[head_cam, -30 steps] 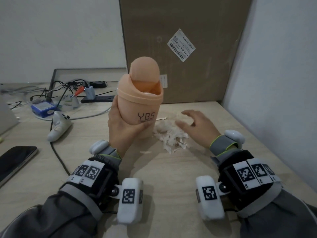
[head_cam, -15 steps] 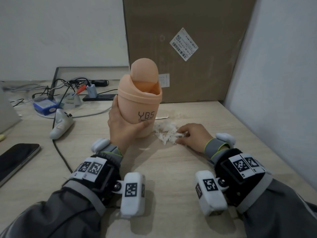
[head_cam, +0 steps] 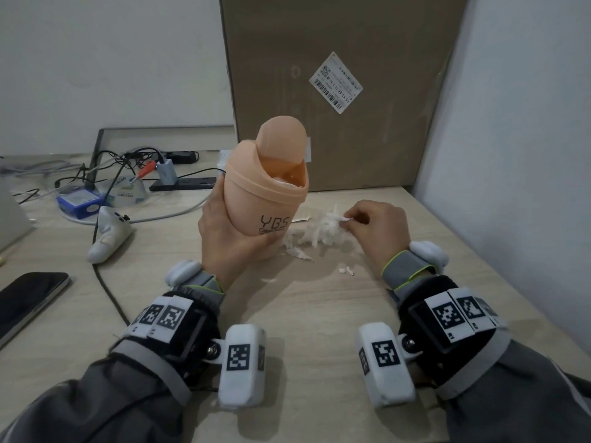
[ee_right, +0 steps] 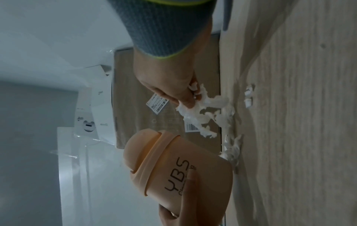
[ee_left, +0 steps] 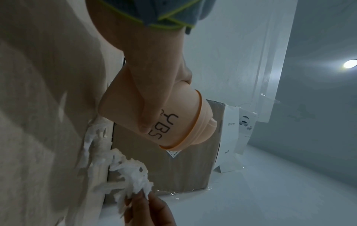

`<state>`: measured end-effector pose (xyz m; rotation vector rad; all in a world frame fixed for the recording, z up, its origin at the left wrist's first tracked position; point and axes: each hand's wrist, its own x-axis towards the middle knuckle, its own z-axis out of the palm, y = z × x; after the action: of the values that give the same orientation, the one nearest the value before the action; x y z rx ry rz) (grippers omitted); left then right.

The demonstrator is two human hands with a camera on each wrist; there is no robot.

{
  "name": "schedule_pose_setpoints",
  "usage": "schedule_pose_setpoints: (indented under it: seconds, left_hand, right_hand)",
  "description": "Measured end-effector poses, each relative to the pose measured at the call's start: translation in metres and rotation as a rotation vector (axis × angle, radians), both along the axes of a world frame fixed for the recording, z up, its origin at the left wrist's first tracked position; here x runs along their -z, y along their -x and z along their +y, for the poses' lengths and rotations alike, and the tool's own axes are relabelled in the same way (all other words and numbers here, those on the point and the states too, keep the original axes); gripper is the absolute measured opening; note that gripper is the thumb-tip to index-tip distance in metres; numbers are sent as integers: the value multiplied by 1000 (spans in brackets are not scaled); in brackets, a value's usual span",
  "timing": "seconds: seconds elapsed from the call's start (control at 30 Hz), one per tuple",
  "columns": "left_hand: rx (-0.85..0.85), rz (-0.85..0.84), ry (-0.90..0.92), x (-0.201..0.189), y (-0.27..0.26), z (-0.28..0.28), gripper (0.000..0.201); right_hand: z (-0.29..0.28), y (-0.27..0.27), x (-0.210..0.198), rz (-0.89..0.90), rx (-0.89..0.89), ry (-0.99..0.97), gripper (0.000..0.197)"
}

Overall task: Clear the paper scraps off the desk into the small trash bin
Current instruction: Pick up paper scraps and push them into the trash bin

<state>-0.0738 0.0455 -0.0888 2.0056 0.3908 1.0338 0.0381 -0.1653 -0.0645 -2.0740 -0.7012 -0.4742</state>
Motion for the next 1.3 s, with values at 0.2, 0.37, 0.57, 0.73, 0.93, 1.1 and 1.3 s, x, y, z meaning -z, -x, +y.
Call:
schedule_pose_setpoints:
  seconds: [0.2,0.37,0.57,0.73,0.93,1.1,1.3]
  left_hand:
    - [10,53,-108,-2,0,-1,136]
    - [34,83,-182,-6,4,-8,137]
    - [113,106,-233,-7,6,-14,137]
    - [174,122,-253,-9,6,-19,137]
    - [200,94,-254,-9,7,-21,132]
    - [212,110,-237,-9,8,-23,130]
    - [204,144,-227,-10,8,-24,134]
  right_hand:
    - [-2,1,-5,-214,64,-232,9]
    - [-5,6,-12,-296,86,-374,10]
    - [-4,18,-19,-404,12,-403,9]
    - [1,21,-18,-418,-83,-387,10]
    - [8,25,-16,-392,-307,-316,12]
    - [9,30,-14,-246,-380,-157,30]
    - [10,35,-11,53,-501,-110,56]
